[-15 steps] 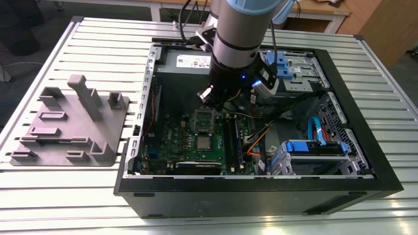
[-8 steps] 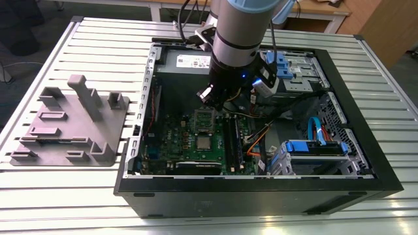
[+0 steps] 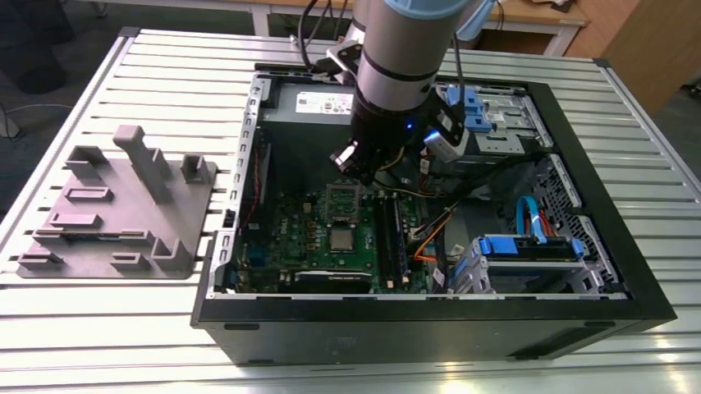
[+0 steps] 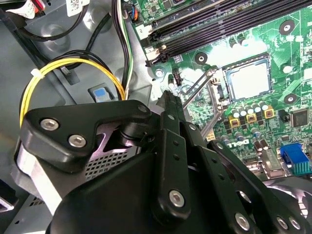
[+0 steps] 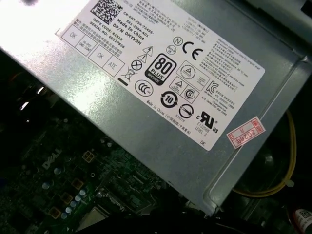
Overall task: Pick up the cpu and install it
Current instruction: 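Close the cpu cover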
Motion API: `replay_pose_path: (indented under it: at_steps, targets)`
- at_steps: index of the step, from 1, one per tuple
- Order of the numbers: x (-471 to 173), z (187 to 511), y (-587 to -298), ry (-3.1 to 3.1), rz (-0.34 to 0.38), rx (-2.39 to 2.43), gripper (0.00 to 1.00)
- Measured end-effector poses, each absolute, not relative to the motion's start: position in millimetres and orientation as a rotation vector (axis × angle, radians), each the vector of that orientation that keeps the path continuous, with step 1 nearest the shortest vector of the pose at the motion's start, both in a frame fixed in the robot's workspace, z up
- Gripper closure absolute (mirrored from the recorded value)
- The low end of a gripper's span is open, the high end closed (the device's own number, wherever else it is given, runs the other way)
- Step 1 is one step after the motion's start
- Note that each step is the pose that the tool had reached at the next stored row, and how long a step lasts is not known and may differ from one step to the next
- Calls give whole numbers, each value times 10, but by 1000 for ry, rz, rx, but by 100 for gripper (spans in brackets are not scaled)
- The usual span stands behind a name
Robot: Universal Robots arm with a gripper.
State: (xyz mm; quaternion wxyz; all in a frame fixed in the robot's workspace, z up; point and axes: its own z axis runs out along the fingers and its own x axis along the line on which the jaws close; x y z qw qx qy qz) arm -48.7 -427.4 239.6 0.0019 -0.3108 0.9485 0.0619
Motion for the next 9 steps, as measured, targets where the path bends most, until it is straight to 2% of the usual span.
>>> replay_pose_path:
  at_steps: [9]
  targets:
    - [-486, 2402, -4277, 2975, 194, -978, 89]
